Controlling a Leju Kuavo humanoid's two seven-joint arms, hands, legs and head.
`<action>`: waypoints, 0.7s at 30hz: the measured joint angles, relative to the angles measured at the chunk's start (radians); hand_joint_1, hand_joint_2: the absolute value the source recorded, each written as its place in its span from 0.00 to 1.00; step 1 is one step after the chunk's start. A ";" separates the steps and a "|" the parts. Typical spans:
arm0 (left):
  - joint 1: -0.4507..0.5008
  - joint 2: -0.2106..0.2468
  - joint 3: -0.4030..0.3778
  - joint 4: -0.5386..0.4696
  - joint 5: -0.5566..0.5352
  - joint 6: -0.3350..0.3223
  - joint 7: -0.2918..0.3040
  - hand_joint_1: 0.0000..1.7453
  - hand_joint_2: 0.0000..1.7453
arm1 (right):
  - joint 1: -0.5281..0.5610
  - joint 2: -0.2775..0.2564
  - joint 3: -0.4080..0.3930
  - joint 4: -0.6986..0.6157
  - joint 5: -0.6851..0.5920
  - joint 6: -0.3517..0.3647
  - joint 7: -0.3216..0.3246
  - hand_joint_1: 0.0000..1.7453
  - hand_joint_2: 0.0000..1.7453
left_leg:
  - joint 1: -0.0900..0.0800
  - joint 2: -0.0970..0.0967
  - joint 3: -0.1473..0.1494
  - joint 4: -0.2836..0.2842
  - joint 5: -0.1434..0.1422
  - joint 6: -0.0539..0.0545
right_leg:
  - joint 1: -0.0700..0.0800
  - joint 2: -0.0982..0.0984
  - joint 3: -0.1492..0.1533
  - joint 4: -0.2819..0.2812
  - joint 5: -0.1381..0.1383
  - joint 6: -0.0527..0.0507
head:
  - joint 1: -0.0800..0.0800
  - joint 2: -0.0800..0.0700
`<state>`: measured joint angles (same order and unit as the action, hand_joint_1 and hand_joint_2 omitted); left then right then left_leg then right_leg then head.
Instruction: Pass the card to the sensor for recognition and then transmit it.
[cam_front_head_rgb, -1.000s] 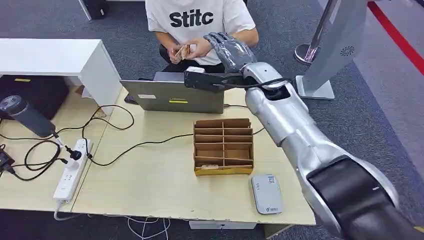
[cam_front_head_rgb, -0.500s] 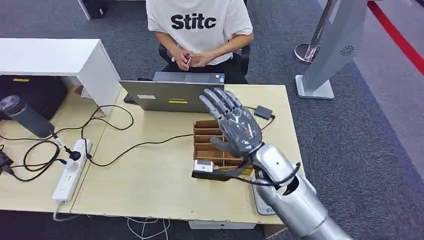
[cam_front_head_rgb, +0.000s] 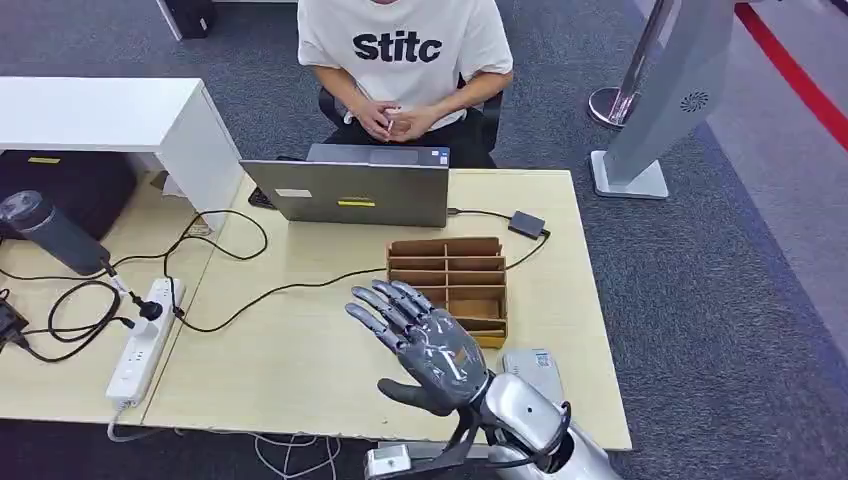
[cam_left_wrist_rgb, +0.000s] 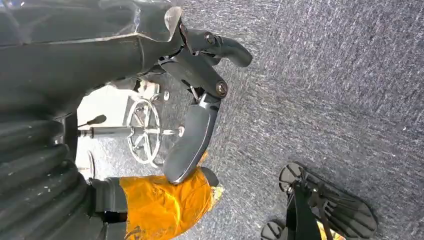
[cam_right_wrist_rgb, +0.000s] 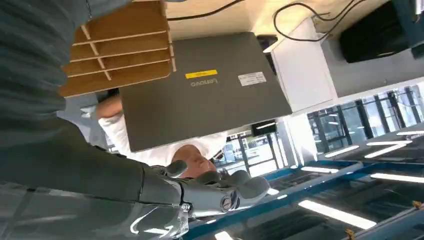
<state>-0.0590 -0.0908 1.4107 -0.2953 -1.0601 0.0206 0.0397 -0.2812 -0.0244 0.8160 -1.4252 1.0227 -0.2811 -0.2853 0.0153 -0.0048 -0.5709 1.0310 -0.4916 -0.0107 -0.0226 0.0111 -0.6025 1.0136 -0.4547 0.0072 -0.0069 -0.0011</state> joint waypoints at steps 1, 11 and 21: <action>0.000 0.000 0.000 0.000 -0.002 -0.002 0.000 0.00 1.00 | 0.000 0.007 0.003 0.004 -0.001 0.000 -0.001 0.00 1.00 | 0.000 0.000 0.000 0.000 0.000 0.000 | 0.000 0.000 0.000 0.000 0.000 0.000 | 0.000 0.000; -0.001 0.004 0.000 0.000 -0.019 -0.012 0.000 0.00 1.00 | -0.026 0.073 0.008 0.171 0.030 -0.010 0.034 0.00 1.00 | 0.000 0.000 0.000 0.000 0.000 0.000 | 0.000 0.000 0.000 0.000 0.000 0.000 | 0.000 0.000; -0.001 0.010 0.000 0.000 -0.030 -0.016 0.000 0.00 1.00 | -0.048 0.127 -0.013 0.337 0.036 -0.019 0.050 0.00 1.00 | 0.000 0.000 0.000 0.000 0.000 0.000 | 0.000 0.000 0.000 0.000 0.000 0.000 | 0.000 0.000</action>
<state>-0.0605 -0.0809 1.4103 -0.2953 -1.0899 0.0046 0.0397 -0.3296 0.1026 0.8030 -1.0877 1.0582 -0.2998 -0.2350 0.0152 -0.0048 -0.5707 1.0310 -0.4916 -0.0108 -0.0227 0.0111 -0.6025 1.0137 -0.4546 0.0071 -0.0069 -0.0011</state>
